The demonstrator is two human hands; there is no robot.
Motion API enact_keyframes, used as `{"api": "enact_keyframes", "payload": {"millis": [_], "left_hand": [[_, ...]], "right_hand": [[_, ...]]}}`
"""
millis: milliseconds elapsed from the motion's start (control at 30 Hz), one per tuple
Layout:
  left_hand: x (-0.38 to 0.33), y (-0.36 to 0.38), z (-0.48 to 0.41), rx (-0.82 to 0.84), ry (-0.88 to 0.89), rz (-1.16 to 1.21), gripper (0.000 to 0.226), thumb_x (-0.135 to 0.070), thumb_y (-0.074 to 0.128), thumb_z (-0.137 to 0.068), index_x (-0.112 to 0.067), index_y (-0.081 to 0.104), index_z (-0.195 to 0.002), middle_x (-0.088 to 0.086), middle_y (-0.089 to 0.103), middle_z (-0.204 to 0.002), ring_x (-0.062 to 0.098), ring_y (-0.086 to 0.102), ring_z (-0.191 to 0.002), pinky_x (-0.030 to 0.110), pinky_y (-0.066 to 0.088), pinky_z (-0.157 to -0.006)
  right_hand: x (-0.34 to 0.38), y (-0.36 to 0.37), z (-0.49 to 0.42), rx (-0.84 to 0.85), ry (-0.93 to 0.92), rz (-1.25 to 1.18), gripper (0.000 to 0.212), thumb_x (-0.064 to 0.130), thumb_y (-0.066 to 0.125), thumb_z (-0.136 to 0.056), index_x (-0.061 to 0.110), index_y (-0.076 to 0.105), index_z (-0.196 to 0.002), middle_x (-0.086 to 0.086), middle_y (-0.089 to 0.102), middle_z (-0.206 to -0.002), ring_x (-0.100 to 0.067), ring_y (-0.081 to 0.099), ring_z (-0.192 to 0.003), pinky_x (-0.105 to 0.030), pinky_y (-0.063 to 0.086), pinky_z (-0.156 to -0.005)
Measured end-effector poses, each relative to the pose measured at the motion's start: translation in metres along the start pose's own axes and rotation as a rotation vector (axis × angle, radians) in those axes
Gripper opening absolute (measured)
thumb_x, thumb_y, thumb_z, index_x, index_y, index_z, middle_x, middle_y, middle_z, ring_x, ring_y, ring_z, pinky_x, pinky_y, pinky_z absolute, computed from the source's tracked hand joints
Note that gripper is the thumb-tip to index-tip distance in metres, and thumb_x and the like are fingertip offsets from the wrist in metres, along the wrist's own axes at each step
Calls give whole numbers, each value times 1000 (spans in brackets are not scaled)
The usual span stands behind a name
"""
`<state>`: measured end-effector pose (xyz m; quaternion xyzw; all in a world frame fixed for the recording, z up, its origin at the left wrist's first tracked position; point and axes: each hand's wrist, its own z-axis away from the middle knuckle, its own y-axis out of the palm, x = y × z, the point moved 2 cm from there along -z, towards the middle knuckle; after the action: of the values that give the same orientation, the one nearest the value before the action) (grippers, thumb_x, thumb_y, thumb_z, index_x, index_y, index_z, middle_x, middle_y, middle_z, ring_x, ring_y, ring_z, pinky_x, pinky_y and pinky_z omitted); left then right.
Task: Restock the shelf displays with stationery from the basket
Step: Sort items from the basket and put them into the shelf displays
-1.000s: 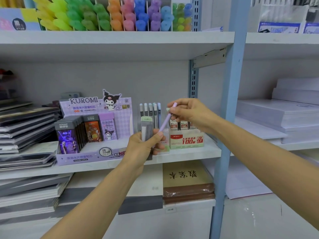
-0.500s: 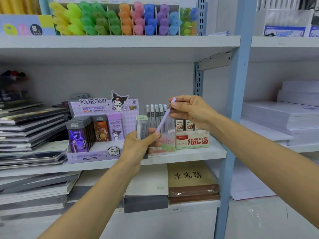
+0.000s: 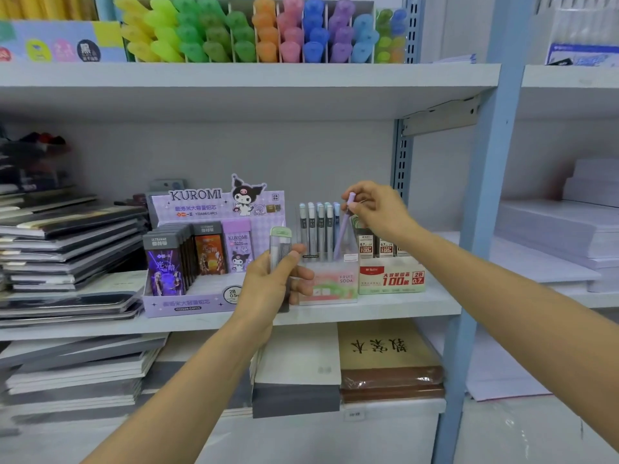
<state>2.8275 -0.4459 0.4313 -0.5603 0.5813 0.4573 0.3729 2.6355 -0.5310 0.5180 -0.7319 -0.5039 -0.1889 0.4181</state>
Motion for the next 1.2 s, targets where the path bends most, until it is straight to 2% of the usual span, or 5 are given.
{"api": "enact_keyframes", "payload": {"millis": [267, 500, 667, 867, 1200], "left_hand": [[0, -2, -5, 18, 32, -13, 16, -26, 53, -99, -23, 68, -104, 0, 70, -70, 13, 61, -52, 23, 40, -45], [0, -1, -4, 16, 34, 6, 15, -24, 52, -99, -23, 67, -102, 0, 69, -71, 13, 62, -53, 22, 40, -43], [1, -3, -3, 34, 31, -7, 16, -25, 52, -100, -24, 67, -103, 0, 69, -72, 14, 62, -54, 21, 40, -43], [0, -1, -5, 27, 29, -5, 15, -24, 52, -99, -23, 67, -102, 0, 70, -71, 14, 62, -53, 21, 41, -42], [1, -2, -6, 30, 27, -8, 15, -24, 52, -99, -23, 67, -102, 1, 70, -72, 15, 62, -55, 23, 41, -45]], "right_hand": [[-5, -12, -6, 144, -13, -22, 20, -1, 51, -96, 9, 59, -111, -6, 69, -101, -8, 70, -90, -19, 56, -67], [-4, -4, -13, 122, -51, -51, 17, 5, 55, -96, 8, 61, -111, -12, 69, -96, -5, 70, -73, -16, 54, -68], [-3, -11, -18, 168, -83, 11, 18, 5, 55, -95, 8, 62, -111, -9, 72, -96, -13, 71, -86, -24, 58, -76], [0, -6, -16, 129, -144, 39, 14, 4, 53, -96, 4, 61, -108, -4, 71, -91, -3, 70, -77, -17, 55, -70], [1, -5, -18, 167, -124, 62, 15, 3, 52, -97, 3, 59, -110, -9, 71, -93, -12, 70, -85, -19, 56, -72]]}}
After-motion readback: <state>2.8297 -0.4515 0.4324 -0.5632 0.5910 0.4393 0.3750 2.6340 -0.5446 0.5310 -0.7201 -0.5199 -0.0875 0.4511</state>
